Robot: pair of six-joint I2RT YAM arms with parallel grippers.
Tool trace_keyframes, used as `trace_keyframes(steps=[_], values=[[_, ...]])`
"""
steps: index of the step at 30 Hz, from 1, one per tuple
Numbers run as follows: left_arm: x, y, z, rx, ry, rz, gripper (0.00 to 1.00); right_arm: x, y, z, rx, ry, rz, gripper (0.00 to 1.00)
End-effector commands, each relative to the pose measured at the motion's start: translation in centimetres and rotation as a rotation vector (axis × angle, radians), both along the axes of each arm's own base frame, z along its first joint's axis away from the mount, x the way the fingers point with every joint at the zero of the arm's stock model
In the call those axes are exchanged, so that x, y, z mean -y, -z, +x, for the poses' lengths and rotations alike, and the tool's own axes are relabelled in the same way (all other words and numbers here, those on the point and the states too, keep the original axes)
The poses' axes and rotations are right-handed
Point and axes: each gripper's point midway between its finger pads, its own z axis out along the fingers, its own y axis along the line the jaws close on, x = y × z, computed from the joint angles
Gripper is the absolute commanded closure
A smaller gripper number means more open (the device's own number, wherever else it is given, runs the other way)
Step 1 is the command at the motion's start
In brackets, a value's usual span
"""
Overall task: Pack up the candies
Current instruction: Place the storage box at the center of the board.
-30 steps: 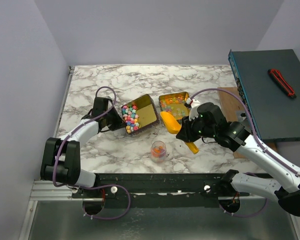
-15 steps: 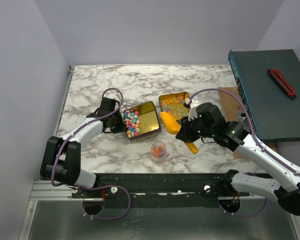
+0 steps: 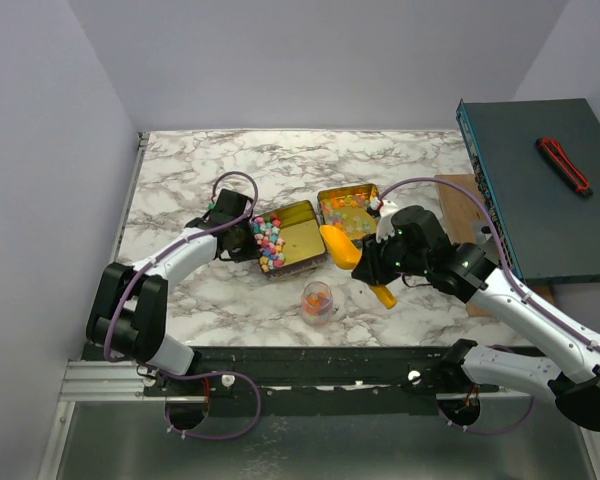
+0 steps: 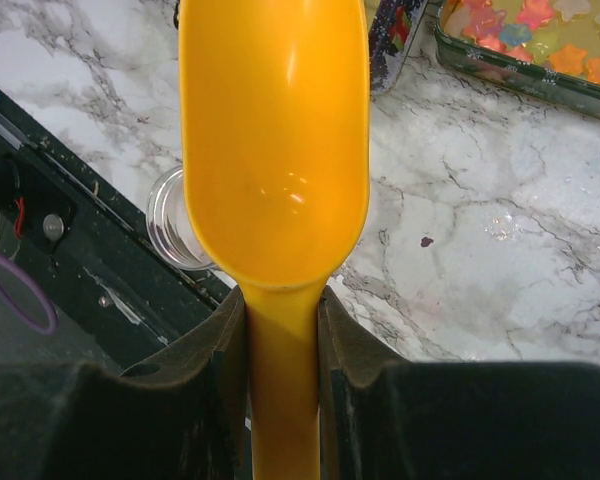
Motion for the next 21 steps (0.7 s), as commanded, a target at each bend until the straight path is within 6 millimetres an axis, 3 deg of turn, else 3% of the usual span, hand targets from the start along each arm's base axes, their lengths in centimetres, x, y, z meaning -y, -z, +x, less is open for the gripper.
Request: trace_keyframes(steps=[1, 13, 16, 21], values=[[1.5, -2.3, 2.1, 0.077, -0.036, -0.02, 0.97, 0.2, 0.0, 0.2, 0.023, 0.005, 0.002, 0.99], [0.9, -3.8, 1.7, 0.116, -0.053, 0.012, 0.76, 0.1, -0.3, 0.6, 0.032, 0.009, -0.001, 0.99], [0.7, -4.8, 1.3, 0.137, -0.044, 0.009, 0.67, -0.2, -0.7, 0.6, 0.047, -0.02, 0.0, 0.97], [-0.2, -7.6, 0.8, 0.207, -0.044, 0.019, 0.61, -0.8, -1.7, 0.6, 0.102, -0.091, 0.017, 0.96]])
